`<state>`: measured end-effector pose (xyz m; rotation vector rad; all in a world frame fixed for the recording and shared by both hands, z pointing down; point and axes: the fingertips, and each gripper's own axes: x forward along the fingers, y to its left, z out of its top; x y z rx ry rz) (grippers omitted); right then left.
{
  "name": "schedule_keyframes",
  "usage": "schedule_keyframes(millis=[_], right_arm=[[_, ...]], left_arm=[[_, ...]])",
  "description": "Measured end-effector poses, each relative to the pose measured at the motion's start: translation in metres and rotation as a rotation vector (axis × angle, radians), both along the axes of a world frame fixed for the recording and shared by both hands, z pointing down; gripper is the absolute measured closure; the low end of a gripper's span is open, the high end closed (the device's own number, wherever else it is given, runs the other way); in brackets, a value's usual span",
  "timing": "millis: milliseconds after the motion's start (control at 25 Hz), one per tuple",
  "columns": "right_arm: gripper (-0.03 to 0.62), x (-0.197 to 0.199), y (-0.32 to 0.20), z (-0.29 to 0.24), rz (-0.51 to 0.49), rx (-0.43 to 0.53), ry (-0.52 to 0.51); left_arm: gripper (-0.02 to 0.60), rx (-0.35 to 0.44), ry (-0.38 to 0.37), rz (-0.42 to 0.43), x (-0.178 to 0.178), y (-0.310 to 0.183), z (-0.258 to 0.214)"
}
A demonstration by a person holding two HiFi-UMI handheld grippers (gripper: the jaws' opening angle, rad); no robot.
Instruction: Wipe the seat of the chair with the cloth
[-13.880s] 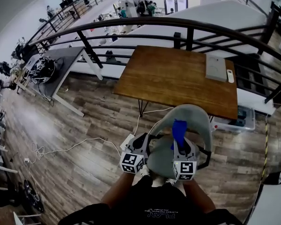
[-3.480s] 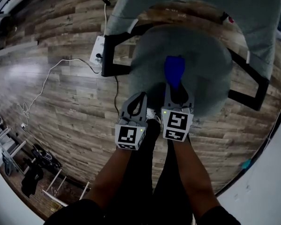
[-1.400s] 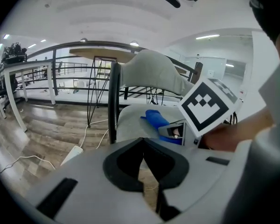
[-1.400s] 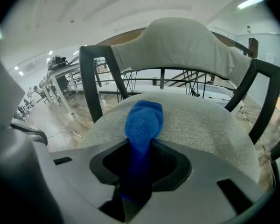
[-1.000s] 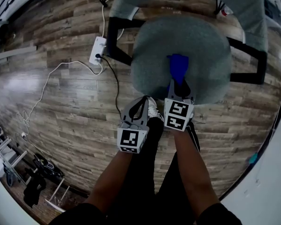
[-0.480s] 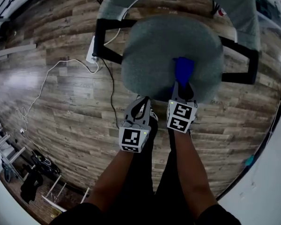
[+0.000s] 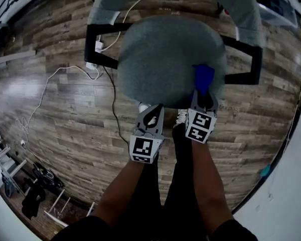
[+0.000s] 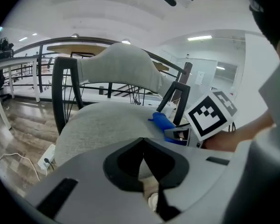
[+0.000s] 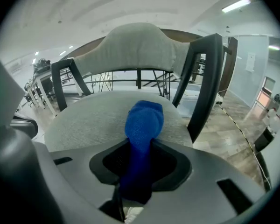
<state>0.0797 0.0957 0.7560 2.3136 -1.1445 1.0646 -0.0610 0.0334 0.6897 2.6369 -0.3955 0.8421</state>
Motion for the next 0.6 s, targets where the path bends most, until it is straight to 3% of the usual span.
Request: schedule_keyframes(millis=[400, 600], right_arm=[[0.474, 0.038, 0.053, 0.003, 0.066, -0.025, 0.033], [0.474, 0.044, 0.071, 0.002, 0.052, -0.091, 0.05]], left_arm=[[0.58, 0.006, 0.025, 0.025, 0.024, 0.018, -0.013], [0.58, 0.017, 0.035, 0.018, 0.025, 0.015, -0.026]])
